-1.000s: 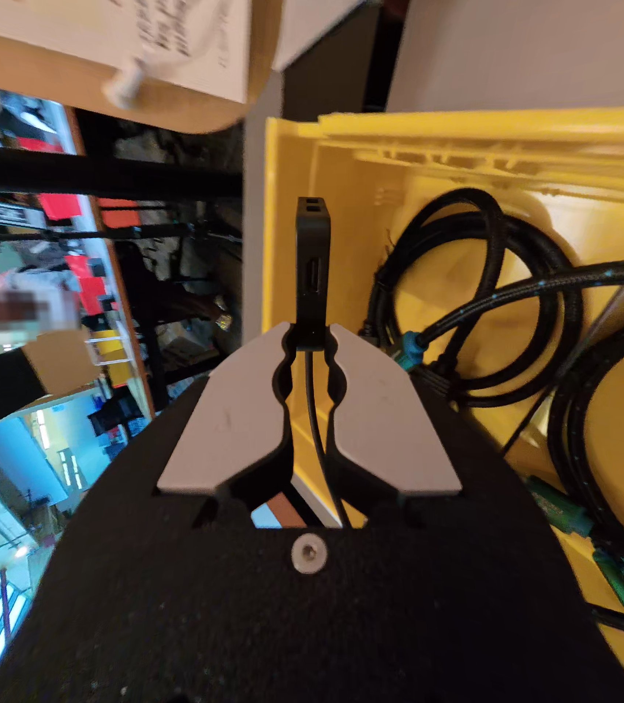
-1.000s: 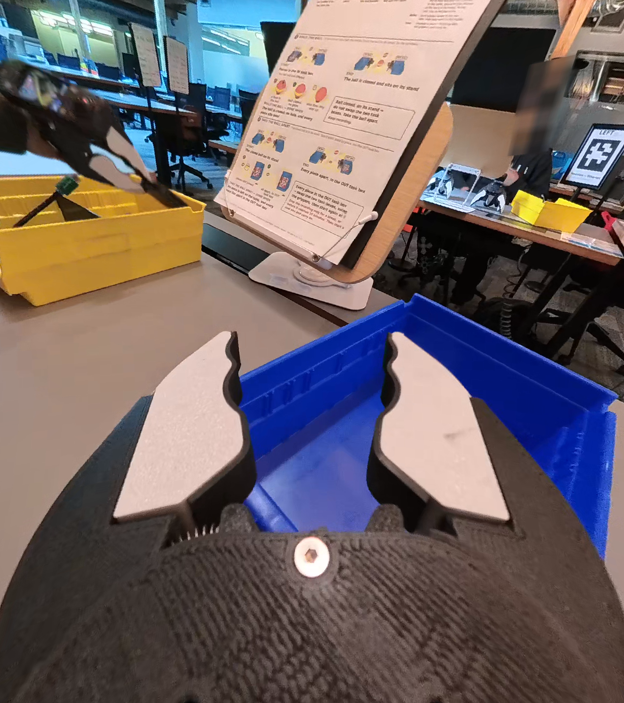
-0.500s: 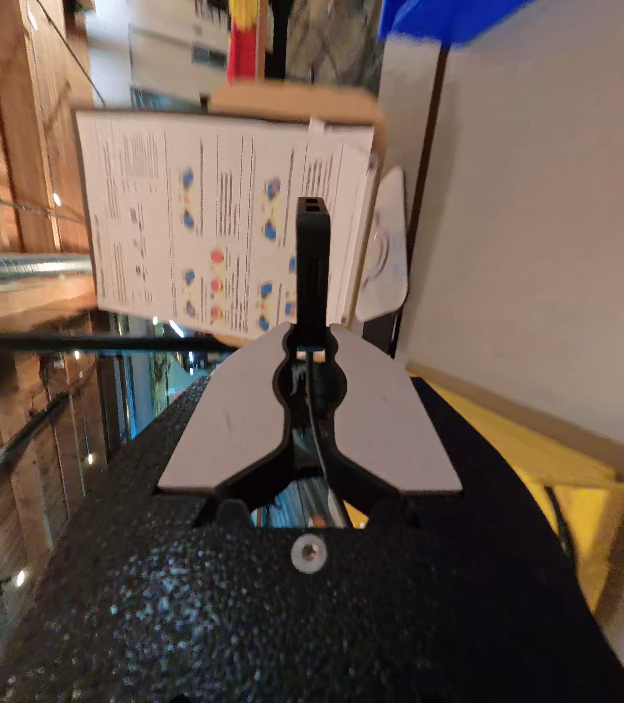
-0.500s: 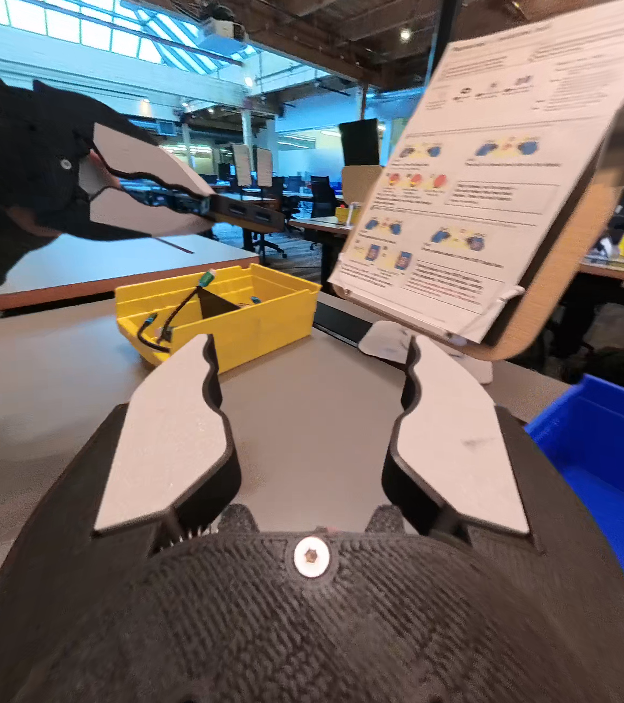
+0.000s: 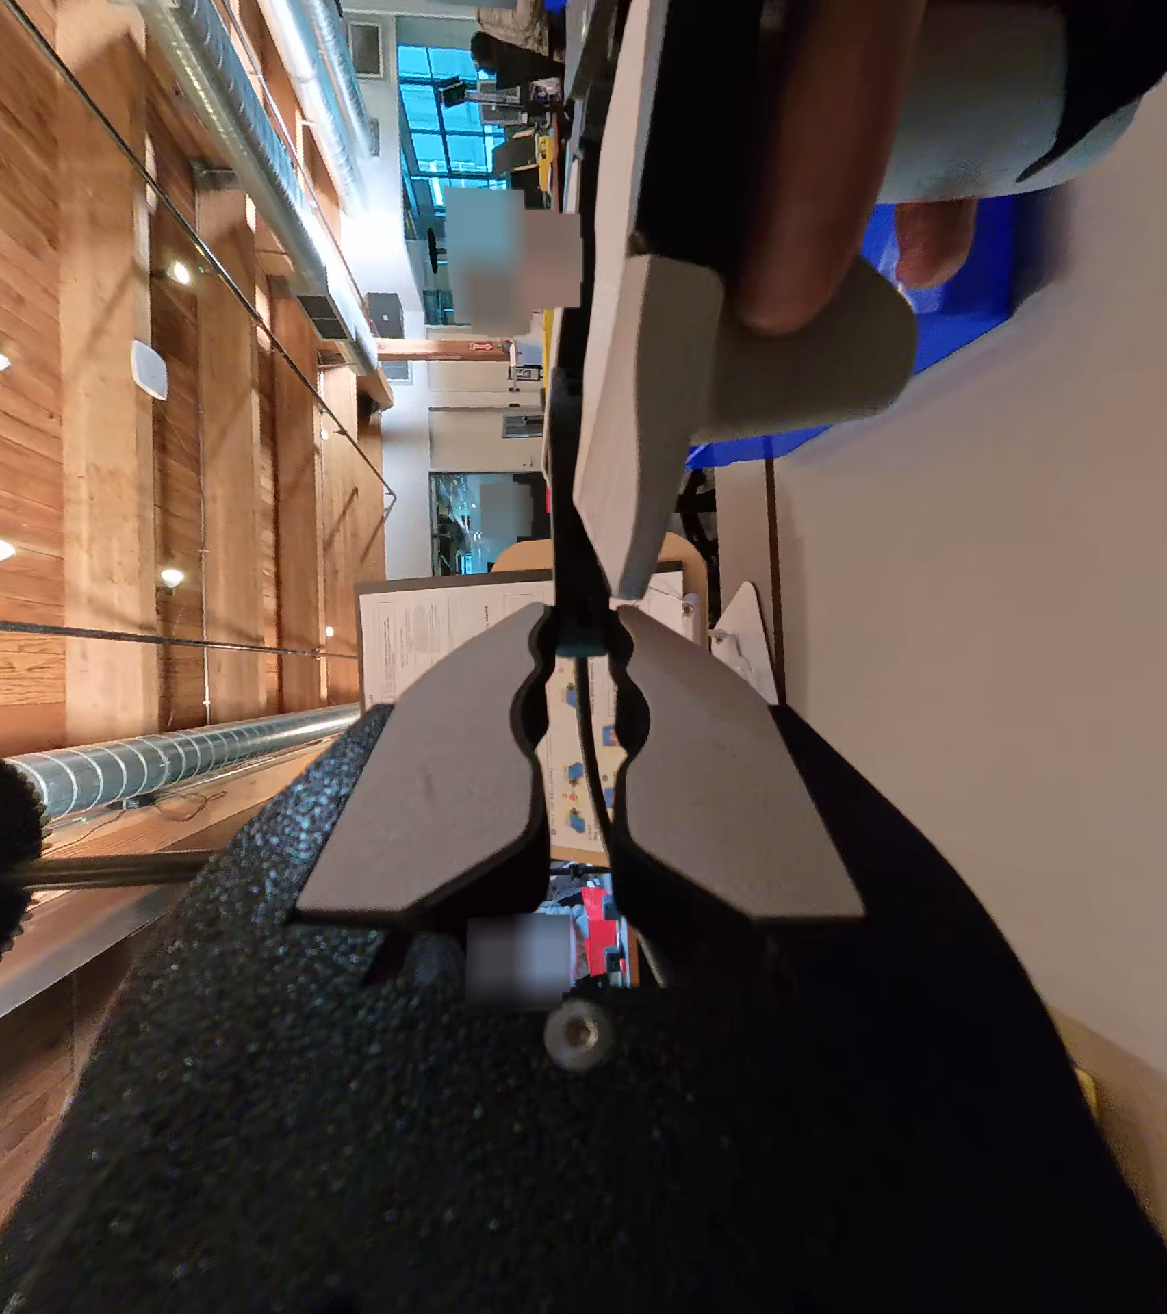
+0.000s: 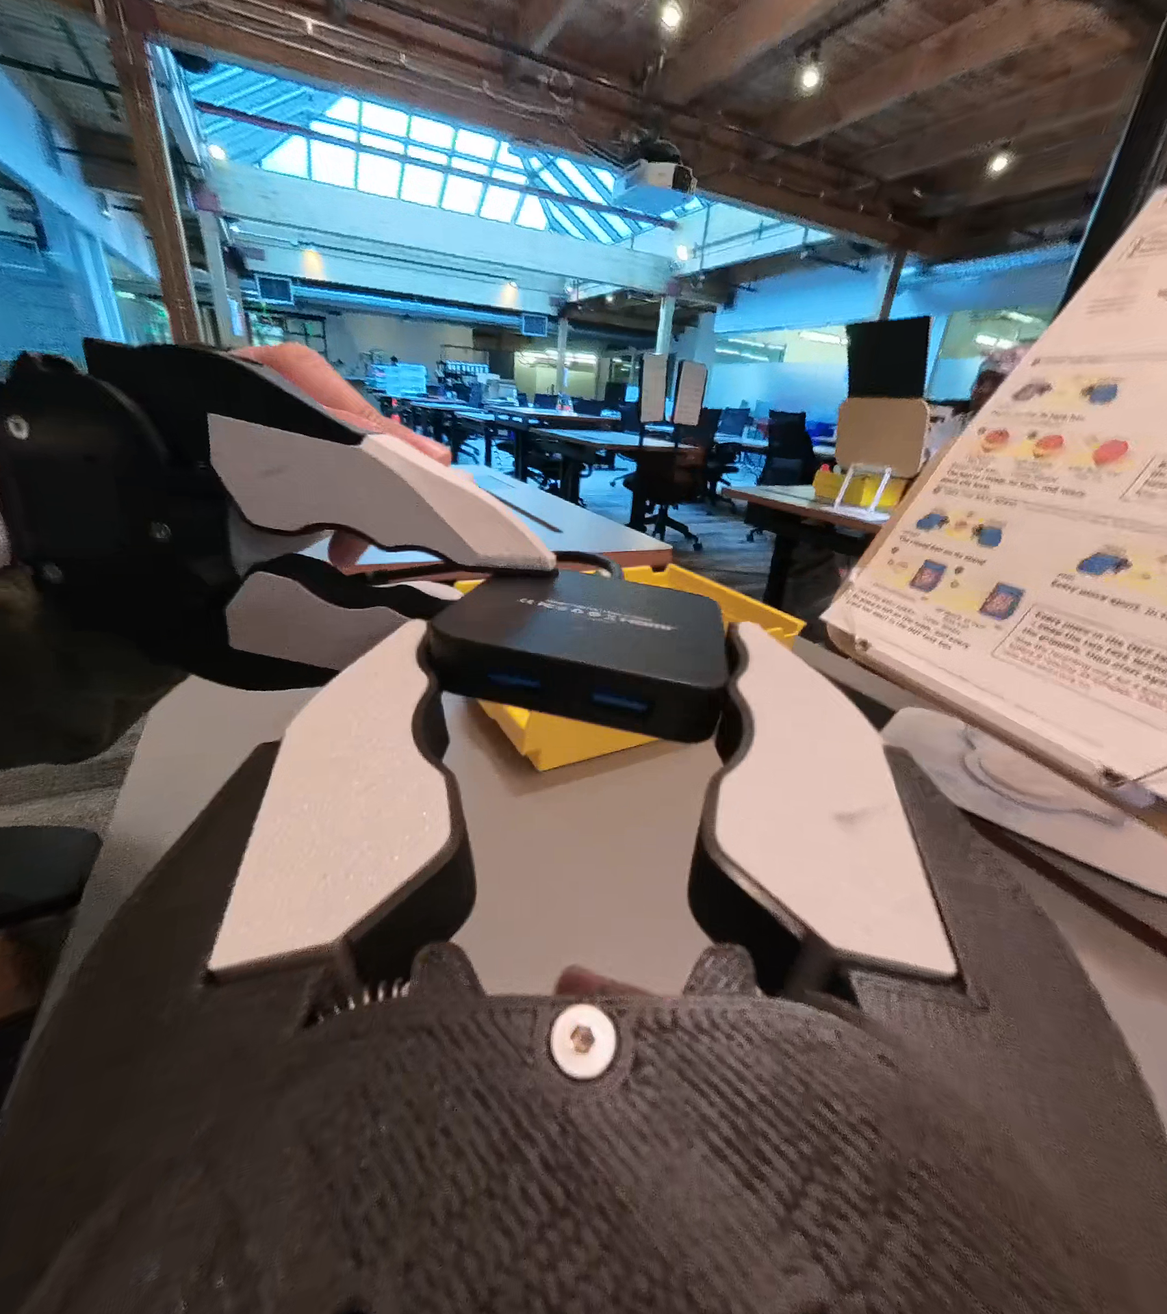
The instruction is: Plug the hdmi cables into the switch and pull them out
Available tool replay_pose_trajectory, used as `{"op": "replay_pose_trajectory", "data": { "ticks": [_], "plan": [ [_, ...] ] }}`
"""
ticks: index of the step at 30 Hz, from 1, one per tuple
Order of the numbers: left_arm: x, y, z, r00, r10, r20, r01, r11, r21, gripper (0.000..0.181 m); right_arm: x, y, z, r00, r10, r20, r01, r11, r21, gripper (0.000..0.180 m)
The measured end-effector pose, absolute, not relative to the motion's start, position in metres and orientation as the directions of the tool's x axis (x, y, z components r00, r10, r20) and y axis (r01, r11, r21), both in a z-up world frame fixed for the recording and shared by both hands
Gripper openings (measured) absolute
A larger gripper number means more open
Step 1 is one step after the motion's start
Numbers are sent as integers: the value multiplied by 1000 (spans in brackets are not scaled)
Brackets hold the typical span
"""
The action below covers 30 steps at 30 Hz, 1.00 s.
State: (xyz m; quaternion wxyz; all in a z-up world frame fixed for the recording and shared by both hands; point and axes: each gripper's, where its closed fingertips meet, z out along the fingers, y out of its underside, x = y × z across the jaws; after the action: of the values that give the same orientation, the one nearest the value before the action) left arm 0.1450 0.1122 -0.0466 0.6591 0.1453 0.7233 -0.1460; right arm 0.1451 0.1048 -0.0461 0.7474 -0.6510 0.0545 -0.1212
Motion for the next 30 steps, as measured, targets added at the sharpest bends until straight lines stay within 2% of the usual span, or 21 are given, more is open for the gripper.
{"op": "replay_pose_trajectory", "data": {
  "ticks": [3,5,7,8,10,11,12,14,15,17,19,22,23,24,27,30],
  "plan": [
    [140,115,-44,-104,-23,-994,407,911,-63,14,140,107,-44,960,-243,139,167,98,-981,75],
    [137,116,-45,-145,-82,-986,411,901,-135,15,137,107,-43,955,-238,178,202,85,-976,75],
    [138,127,-44,-244,-244,-939,358,877,-321,20,146,101,-41,908,-325,266,299,54,-953,75],
    [137,133,-43,-337,-384,-859,307,818,-486,23,151,96,-38,871,-380,310,352,44,-935,75],
    [129,135,-39,-566,-657,-497,156,507,-848,31,153,88,-34,814,-424,398,451,28,-892,75],
    [125,134,-34,-654,-712,-256,56,292,-955,35,153,87,-35,791,-437,428,484,19,-875,75],
    [122,133,-31,-713,-701,-15,-70,92,-993,37,153,87,-35,781,-446,438,498,22,-867,75],
    [117,127,-39,-741,-544,393,-370,-156,-916,37,143,93,-34,779,-433,453,530,70,-845,75],
    [113,121,-42,-727,-434,533,-488,-221,-845,37,140,97,-35,773,-435,462,543,77,-836,75],
    [110,116,-44,-674,-269,688,-612,-318,-724,39,133,107,-44,755,-405,516,579,44,-814,75],
    [116,119,-53,-629,-253,735,-642,-366,-674,35,134,109,-48,708,-428,562,623,4,-782,75],
    [117,115,-73,-572,-257,779,-711,-318,-627,33,133,109,-48,700,-434,568,634,9,-774,75],
    [117,113,-81,-546,-268,794,-739,-292,-607,42,131,108,-45,691,-452,564,642,27,-766,75],
    [117,109,-82,-534,-250,807,-754,-292,-589,61,129,109,-45,691,-447,567,647,34,-762,74],
    [115,103,-63,-533,-71,843,-770,-371,-518,38,123,119,-55,681,-407,608,669,10,-743,75],
    [117,104,-71,-539,-69,839,-773,-356,-526,21,124,123,-63,689,-381,616,660,-22,-751,75]
  ]
}}
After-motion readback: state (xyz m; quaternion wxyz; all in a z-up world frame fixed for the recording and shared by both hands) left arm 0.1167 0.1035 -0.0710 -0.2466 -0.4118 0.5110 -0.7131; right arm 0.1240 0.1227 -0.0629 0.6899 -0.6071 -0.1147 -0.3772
